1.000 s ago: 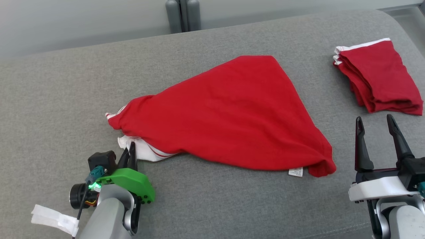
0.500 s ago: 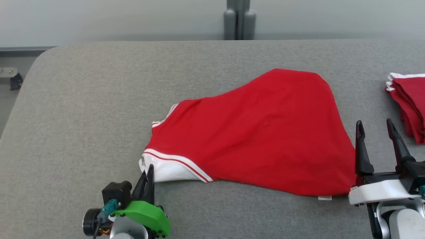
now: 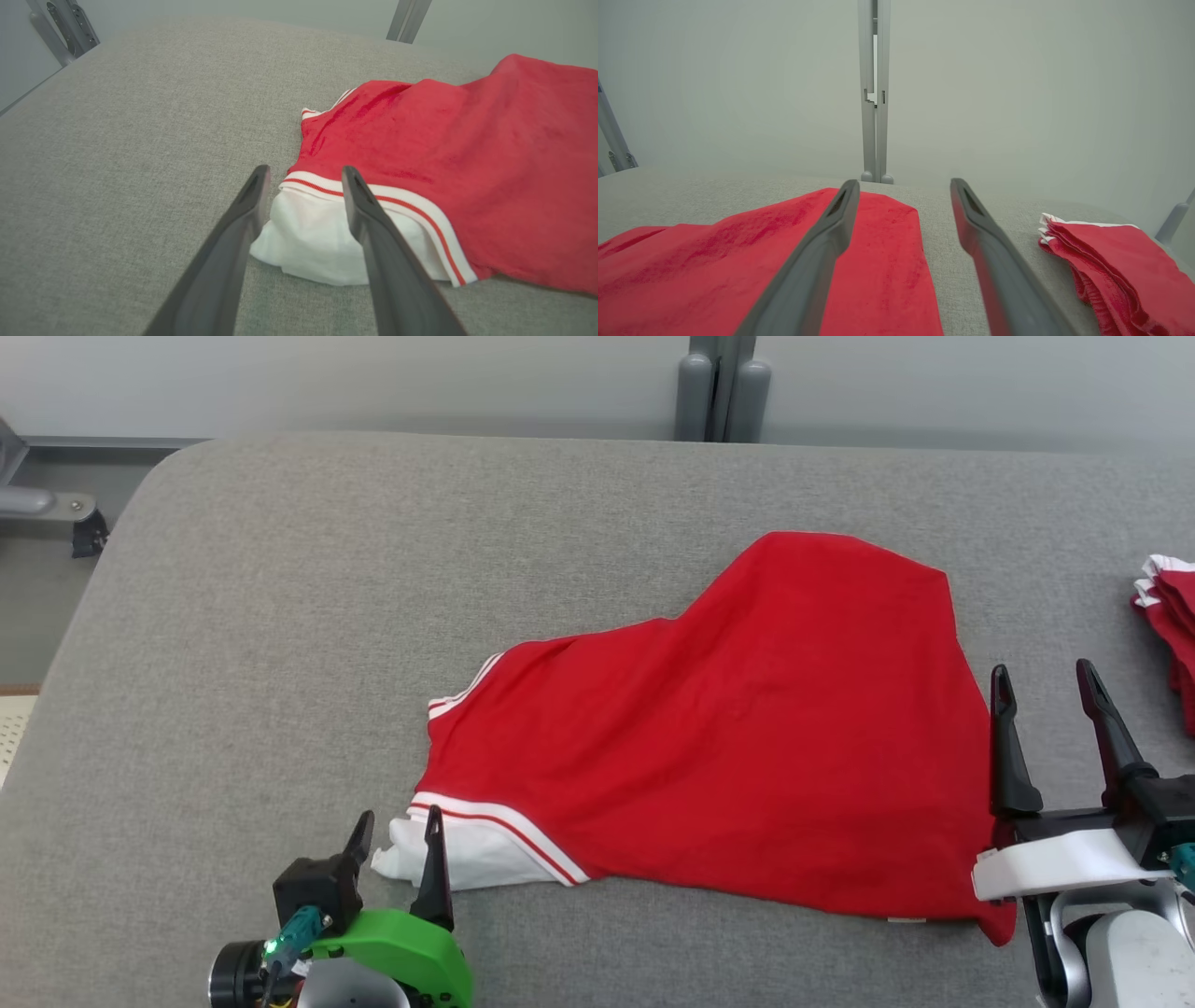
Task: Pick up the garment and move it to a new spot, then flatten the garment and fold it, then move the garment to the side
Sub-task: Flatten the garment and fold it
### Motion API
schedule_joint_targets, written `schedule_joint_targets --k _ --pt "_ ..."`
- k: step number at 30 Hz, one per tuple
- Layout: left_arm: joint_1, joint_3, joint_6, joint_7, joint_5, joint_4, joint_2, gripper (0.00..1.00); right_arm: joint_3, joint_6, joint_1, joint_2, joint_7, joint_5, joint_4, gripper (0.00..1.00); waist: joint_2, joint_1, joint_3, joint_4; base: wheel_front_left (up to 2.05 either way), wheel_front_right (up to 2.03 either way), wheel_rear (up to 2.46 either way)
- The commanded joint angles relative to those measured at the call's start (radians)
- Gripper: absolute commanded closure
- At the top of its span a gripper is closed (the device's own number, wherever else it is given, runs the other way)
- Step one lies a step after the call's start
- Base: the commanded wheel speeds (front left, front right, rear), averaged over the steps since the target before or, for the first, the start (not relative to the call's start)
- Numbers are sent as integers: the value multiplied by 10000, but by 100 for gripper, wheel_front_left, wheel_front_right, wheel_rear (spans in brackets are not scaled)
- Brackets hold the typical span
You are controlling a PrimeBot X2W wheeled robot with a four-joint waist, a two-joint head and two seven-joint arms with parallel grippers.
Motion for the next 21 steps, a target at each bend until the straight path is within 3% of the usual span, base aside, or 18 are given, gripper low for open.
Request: schedule_joint_targets --k 1,6,12,15,21 --pt "-227 30 55 -176 73 -101 72 0 -70 -10 -16 -26 -30 -28 17 0 0 0 34 -247 0 0 0" --pt "-514 -60 -86 -344 164 -164 158 0 -73 -10 12 -25 -30 -4 39 0 0 0 58 -559 0 0 0" --pt "-1351 -1078 -972 280 355 412 90 0 7 -10 -71 -26 -30 39 40 0 0 0 150 -874 0 0 0" --pt "-1992 -1500 -1328 633 461 1059 42 0 55 -10 -138 -24 -31 32 54 0 0 0 220 -1053 0 0 0" --pt "-3157 -1785 -1494 926 700 2933 48 0 140 -10 -215 -24 -31 44 27 0 0 0 402 -1485 0 0 0"
